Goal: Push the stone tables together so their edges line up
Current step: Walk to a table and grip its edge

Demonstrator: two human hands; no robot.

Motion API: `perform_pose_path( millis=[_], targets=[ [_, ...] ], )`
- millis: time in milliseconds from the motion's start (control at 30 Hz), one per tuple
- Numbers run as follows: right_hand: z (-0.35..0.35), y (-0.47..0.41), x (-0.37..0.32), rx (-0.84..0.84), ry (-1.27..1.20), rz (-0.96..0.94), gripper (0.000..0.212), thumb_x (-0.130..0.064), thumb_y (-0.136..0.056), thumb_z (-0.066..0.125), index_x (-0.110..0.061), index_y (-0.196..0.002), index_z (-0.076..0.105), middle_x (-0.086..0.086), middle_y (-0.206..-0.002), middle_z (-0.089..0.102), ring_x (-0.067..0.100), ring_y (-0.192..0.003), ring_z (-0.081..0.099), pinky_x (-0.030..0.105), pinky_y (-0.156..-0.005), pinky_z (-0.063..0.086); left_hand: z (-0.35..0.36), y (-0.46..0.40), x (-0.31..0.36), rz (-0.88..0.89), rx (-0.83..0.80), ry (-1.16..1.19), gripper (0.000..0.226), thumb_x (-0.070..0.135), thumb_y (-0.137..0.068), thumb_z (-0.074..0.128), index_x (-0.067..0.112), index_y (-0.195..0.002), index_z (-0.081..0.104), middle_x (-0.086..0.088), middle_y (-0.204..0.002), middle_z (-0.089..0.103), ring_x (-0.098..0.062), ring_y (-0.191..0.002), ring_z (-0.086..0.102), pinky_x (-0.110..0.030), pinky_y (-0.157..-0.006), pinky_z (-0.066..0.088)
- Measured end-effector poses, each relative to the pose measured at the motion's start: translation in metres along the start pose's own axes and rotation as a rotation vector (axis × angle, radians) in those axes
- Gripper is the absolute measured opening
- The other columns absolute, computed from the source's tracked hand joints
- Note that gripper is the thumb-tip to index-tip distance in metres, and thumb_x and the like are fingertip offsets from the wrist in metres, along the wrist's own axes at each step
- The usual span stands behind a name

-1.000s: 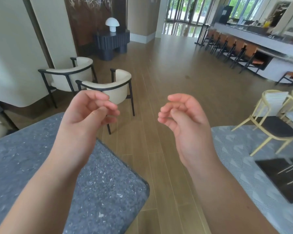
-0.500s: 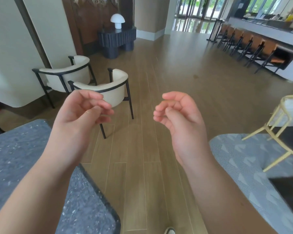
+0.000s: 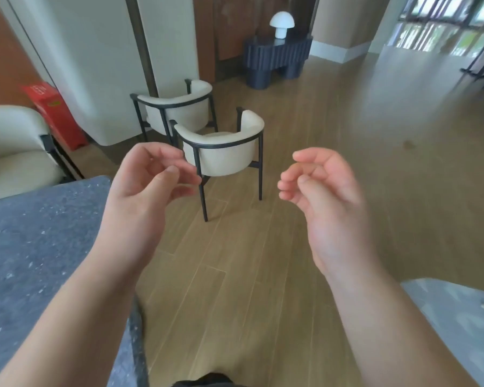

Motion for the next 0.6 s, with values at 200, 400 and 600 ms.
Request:
perform_pose_path(
  millis=[200, 400, 600],
  targets=[
    [0.034, -0.078, 0.035, -0.116, -0.048, 0.053, 0.028, -0.006, -0.085, 0.046, -0.014, -0.107, 0.062, 0.002, -0.086, 0.068, 0.021, -0.085, 0.064, 0.035, -0.076, 0.051, -0.014, -0.046, -0.029, -0.018, 0.126, -0.024, 0.017, 0.011, -0.098, 0.047, 0.015, -0.106, 0.061, -0.001, -0.091, 0.072, -0.026, -0.091, 0.071, -0.037, -0.082, 0.058],
    [0.090, -0.190, 0.076, -0.198, -0.041, 0.040, 0.030, -0.005, -0.084, 0.045, -0.013, -0.107, 0.062, 0.002, -0.085, 0.067, 0.021, -0.085, 0.063, 0.035, -0.076, 0.051, -0.056, -0.134, -0.064, 0.000, 0.262, -0.053, 0.020, 0.014, -0.097, 0.047, 0.007, -0.111, 0.059, -0.002, -0.092, 0.072, -0.025, -0.091, 0.072, -0.034, -0.081, 0.060],
    [0.166, -0.295, 0.121, -0.306, -0.068, 0.078, 0.029, -0.007, -0.084, 0.047, -0.019, -0.103, 0.064, -0.001, -0.083, 0.068, 0.021, -0.085, 0.064, 0.037, -0.079, 0.050, -0.112, -0.240, -0.088, 0.007, 0.372, -0.089, 0.016, 0.013, -0.094, 0.048, 0.016, -0.104, 0.060, 0.002, -0.091, 0.071, -0.021, -0.088, 0.071, -0.034, -0.077, 0.056]
  ],
)
Point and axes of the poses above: each hand's wrist, its own y-axis away from the middle knuckle, its own z-axis out of the palm, x = y × z, the point moved 3 cm from there along -y, towards the middle knuckle
